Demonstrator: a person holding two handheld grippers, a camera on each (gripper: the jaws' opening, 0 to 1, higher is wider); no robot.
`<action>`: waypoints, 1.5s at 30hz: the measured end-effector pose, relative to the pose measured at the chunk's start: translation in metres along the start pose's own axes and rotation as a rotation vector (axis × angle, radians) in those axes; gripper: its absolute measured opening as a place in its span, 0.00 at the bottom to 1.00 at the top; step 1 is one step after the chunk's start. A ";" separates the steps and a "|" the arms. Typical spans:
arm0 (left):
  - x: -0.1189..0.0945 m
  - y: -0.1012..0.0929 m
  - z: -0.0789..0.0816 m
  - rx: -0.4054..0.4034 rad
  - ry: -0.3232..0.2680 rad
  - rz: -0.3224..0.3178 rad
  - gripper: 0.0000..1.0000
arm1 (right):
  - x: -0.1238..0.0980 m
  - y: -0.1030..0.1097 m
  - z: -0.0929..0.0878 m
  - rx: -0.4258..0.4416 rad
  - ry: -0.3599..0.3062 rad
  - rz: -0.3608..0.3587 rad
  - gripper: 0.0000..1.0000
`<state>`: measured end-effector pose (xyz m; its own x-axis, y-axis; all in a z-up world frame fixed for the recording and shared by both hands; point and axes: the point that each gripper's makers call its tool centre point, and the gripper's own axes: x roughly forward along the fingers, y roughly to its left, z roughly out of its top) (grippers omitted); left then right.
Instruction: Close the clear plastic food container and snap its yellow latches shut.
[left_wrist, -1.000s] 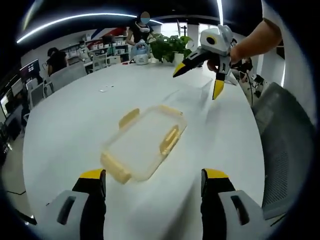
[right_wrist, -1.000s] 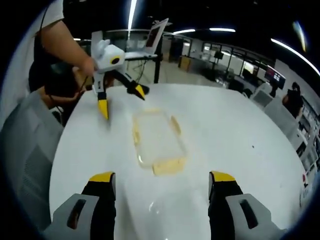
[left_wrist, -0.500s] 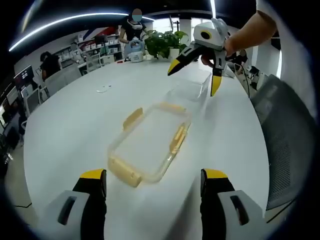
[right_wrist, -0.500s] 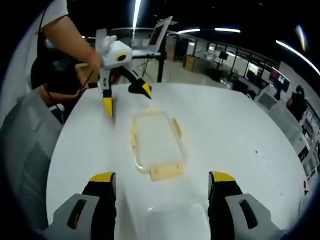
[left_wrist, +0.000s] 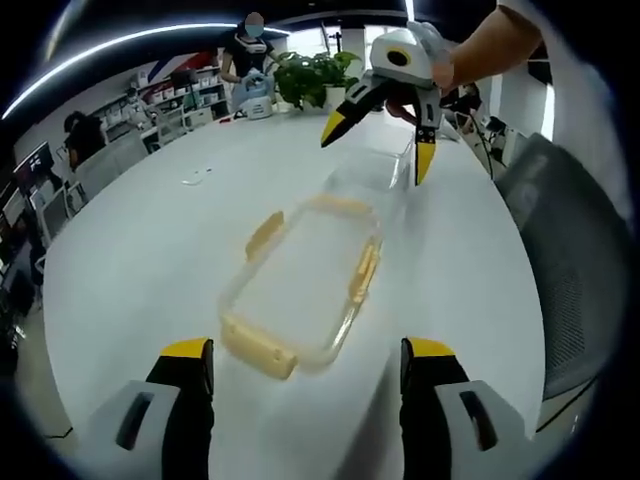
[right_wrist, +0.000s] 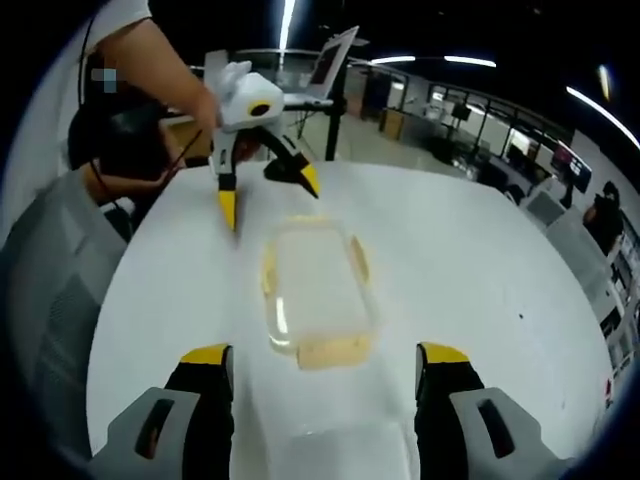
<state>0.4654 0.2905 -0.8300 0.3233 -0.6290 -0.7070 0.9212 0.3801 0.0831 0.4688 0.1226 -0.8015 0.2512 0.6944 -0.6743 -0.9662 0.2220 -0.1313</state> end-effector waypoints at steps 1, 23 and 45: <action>0.000 0.000 0.000 0.004 0.002 -0.001 0.77 | 0.001 0.000 0.000 -0.003 0.004 0.005 0.74; 0.004 0.008 -0.010 0.158 0.099 -0.060 0.74 | 0.024 0.007 -0.006 -0.073 0.112 0.094 0.69; 0.013 0.022 -0.011 0.285 0.164 -0.113 0.71 | 0.039 0.003 -0.018 -0.068 0.224 0.148 0.67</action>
<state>0.4870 0.2983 -0.8454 0.1982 -0.5305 -0.8242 0.9801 0.0949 0.1746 0.4746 0.1384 -0.8415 0.0946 0.5458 -0.8326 -0.9950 0.0775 -0.0623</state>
